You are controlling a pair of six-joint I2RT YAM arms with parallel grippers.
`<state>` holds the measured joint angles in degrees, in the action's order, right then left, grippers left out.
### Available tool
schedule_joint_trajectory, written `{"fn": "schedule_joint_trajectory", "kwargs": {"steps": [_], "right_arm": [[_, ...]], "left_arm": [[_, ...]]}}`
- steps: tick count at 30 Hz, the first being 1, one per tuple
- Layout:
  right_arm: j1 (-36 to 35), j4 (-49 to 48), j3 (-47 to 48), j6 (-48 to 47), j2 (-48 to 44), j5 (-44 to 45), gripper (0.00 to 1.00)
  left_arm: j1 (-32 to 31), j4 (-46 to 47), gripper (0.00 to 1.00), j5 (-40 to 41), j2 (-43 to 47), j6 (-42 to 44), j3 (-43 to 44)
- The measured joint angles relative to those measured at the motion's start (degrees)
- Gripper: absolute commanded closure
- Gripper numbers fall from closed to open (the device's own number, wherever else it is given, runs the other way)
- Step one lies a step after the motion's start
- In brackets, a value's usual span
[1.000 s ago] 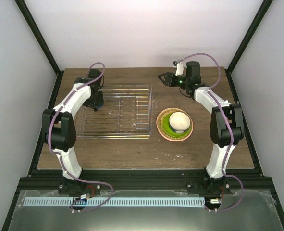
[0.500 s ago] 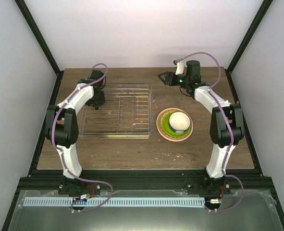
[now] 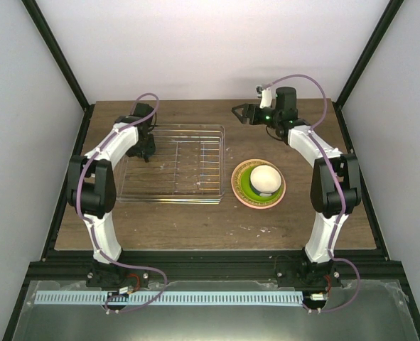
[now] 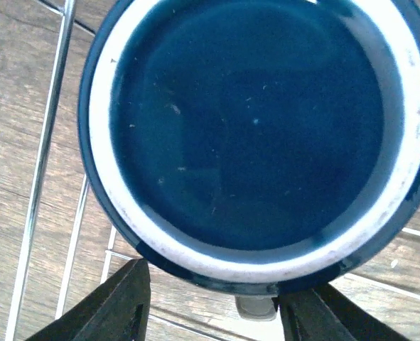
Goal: Load the mixed dishes into the dish rack
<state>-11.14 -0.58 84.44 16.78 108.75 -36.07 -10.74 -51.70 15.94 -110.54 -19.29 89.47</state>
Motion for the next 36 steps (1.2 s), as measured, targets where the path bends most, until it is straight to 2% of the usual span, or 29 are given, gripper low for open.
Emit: {"fn": "schedule_joint_trajectory", "kwargs": {"steps": [14, 21, 27, 30, 36], "right_arm": [[0.00, 4.04, 0.72, -2.32, 0.00, 0.42, 0.13], [0.00, 7.08, 0.72, -3.26, 0.00, 1.16, 0.13], [0.00, 12.00, 1.46, -3.39, -0.02, 6.64, 0.14], [0.00, 15.93, 3.28, -3.19, -0.02, 11.45, 0.14], [0.00, 27.76, 9.92, -3.43, -0.07, 22.73, 0.14]], "left_arm": [[-2.03, 1.49, 0.29, -4.63, 4.48, 0.68, -5.20], [-7.23, 1.25, 0.28, -7.54, 7.43, 1.22, -5.29], [-11.13, 0.28, 0.27, -9.64, 9.03, 1.73, -4.81], [-14.03, -1.25, 0.26, -9.92, 8.98, 2.95, -0.66], [-18.95, -1.79, 0.25, -11.34, 7.28, 5.16, 15.67]]}}
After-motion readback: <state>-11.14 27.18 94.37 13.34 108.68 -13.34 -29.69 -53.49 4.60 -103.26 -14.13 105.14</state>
